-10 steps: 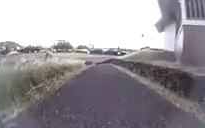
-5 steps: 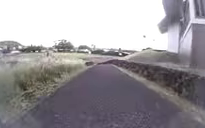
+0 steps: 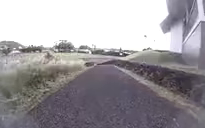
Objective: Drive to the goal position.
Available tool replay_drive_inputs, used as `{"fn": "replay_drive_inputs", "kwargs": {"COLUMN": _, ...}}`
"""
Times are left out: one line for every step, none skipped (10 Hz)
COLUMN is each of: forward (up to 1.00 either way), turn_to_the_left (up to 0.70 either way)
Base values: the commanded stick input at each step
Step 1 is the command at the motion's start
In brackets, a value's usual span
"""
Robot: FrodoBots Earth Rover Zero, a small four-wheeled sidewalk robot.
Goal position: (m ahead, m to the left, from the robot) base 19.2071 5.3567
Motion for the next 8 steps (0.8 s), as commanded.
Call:
{"fn": "replay_drive_inputs", "kwargs": {"forward": 0.85, "turn_to_the_left": 0.00}}
{"fn": "replay_drive_inputs", "kwargs": {"forward": 0.85, "turn_to_the_left": -0.04}}
{"fn": "replay_drive_inputs", "kwargs": {"forward": 0.85, "turn_to_the_left": -0.30}}
{"fn": "replay_drive_inputs", "kwargs": {"forward": 0.85, "turn_to_the_left": -0.34}}
{"fn": "replay_drive_inputs", "kwargs": {"forward": 0.85, "turn_to_the_left": -0.34}}
{"fn": "replay_drive_inputs", "kwargs": {"forward": 0.85, "turn_to_the_left": -0.34}}
{"fn": "replay_drive_inputs", "kwargs": {"forward": 0.85, "turn_to_the_left": -0.28}}
{"fn": "replay_drive_inputs", "kwargs": {"forward": 0.85, "turn_to_the_left": 0.00}}
